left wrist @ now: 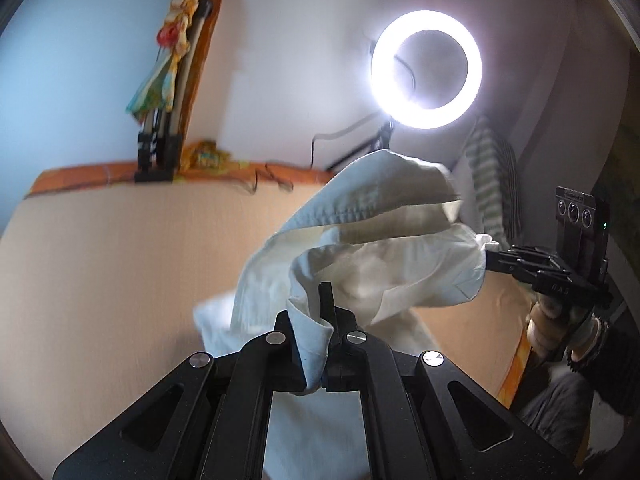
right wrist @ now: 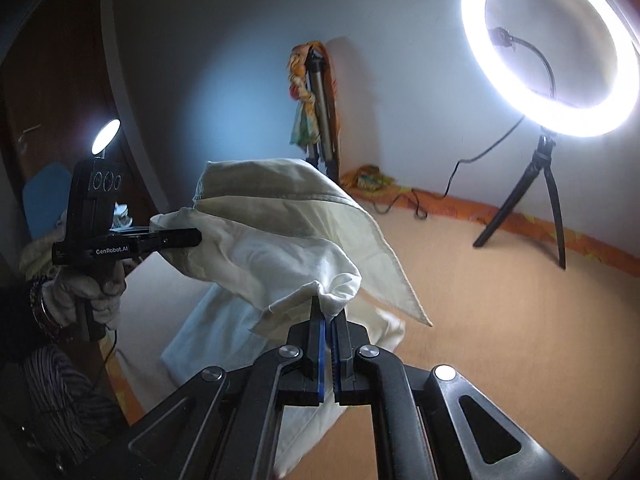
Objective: Fold small clothes
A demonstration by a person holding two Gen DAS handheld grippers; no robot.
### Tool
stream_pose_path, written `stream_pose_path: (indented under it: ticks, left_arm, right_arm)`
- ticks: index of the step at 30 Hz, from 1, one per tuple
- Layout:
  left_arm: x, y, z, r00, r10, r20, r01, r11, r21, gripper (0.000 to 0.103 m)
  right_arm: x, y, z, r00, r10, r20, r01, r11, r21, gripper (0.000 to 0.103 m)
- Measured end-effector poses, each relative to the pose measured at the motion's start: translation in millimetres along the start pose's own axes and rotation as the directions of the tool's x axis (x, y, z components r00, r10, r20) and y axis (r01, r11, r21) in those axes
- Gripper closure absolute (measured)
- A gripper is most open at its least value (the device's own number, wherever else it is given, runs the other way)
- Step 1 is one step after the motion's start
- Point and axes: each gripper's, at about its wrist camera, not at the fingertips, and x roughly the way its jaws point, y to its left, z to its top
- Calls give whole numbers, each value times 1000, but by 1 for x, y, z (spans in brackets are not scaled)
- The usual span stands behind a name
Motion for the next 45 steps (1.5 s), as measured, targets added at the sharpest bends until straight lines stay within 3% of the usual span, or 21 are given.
stream_pose_path:
  ticks: [6, 11, 16, 19, 21, 24, 28, 32, 34, 36, 37, 38, 40, 43, 45]
  left_arm:
    - [5, -4, -35, 996, 40, -83, -36, 998, 47, 102]
    - [2, -8, -53, 987, 65, -144, -50, 994, 101, 100]
    - [-24, -13, -78, 965, 118, -236, -68, 975, 211, 98]
    - [-47, -11, -82, 959, 146, -244, -87, 968, 235, 98]
    - [-60, -9, -75, 967, 149, -206, -104, 971, 215, 98]
    - [-61, -13, -58, 980, 146, -136, -117, 973, 201, 98]
    - [-39, -22, -37, 990, 120, -81, -104, 979, 175, 98]
    - [3, -16, -32, 977, 108, -183, -78, 984, 160, 96]
    - [20, -9, -48, 958, 126, -258, -90, 985, 149, 96]
    - [29, -2, -72, 935, 140, -325, -92, 983, 159, 96]
    - [28, 1, -84, 933, 147, -328, -95, 981, 169, 96]
    - [22, 3, -89, 943, 139, -301, -92, 982, 165, 96]
    - [16, 10, -91, 944, 108, -311, -78, 991, 109, 96]
    - [7, 8, -88, 939, 122, -321, -85, 988, 125, 96]
    - [-1, 6, -83, 949, 114, -293, -84, 990, 111, 96]
  right_arm:
    - [6, 23, -49, 998, -43, -51, 40, 997, -67, 103]
    - [7, 41, -71, 993, -85, -87, 71, 985, -158, 101]
    - [-9, 44, -87, 982, -127, -138, 93, 969, -228, 95]
    - [-29, 39, -93, 984, -118, -131, 88, 972, -219, 87]
    - [-40, 33, -90, 988, -115, -101, 95, 978, -186, 86]
    - [-40, 32, -78, 994, -95, -57, 87, 987, -134, 85]
    - [-14, 47, -59, 998, -48, -49, 43, 993, -114, 77]
    - [23, 54, -51, 993, -17, -113, 6, 995, -96, 77]
    - [34, 58, -58, 986, -29, -164, 8, 992, -125, 77]
    - [40, 59, -73, 972, 12, -236, -40, 993, -114, 77]
    - [42, 58, -81, 965, 24, -262, -54, 993, -109, 77]
    - [43, 57, -91, 958, 25, -286, -61, 991, -116, 77]
    - [43, 57, -100, 951, 23, -308, -66, 989, -130, 77]
    - [33, 52, -93, 951, 76, -301, -107, 990, -89, 77]
    - [23, 48, -86, 957, 117, -266, -139, 988, -66, 77]
